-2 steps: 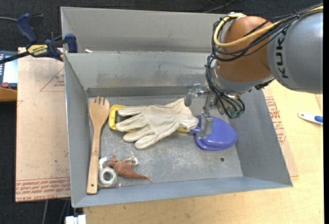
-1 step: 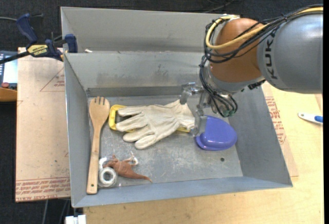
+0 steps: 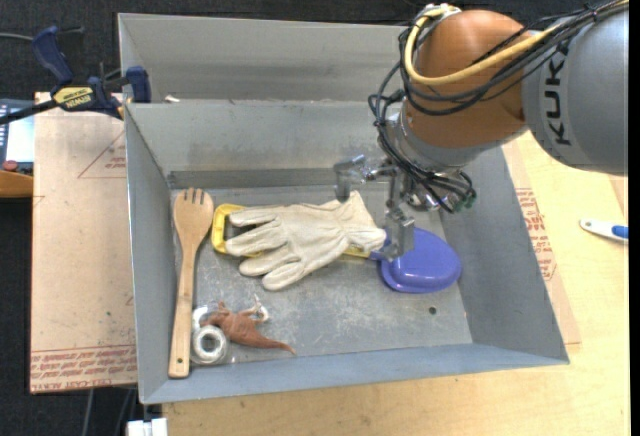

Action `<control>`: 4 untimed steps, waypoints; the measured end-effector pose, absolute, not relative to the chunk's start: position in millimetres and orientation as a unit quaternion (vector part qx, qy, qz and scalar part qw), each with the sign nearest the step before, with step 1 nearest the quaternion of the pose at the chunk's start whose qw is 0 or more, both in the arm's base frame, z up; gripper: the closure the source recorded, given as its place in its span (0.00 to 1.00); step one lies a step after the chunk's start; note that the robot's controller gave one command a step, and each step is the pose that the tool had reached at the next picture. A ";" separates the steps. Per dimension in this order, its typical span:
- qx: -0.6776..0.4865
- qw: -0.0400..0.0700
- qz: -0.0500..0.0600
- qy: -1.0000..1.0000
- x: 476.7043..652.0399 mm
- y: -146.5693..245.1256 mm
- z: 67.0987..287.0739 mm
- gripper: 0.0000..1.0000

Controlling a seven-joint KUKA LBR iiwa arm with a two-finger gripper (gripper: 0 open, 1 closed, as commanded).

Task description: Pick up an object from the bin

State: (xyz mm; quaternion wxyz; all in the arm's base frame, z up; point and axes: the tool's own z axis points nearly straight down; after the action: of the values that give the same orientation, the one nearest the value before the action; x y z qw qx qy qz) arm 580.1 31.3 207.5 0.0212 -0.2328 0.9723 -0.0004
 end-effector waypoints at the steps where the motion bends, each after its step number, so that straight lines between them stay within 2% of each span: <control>1: -0.052 0.015 0.004 0.999 607.1 38.7 69.0 0.00; 2: -0.203 0.028 0.000 0.979 582.4 66.0 119.4 1.00; 4: -0.201 0.027 0.001 0.979 583.3 65.1 120.9 1.00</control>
Offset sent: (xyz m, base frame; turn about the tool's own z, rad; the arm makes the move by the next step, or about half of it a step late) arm 0.0018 0.0337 -0.0880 0.0602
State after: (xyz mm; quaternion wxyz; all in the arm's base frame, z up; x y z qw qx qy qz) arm 583.3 65.1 120.9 0.0274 -0.2013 0.9791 0.0009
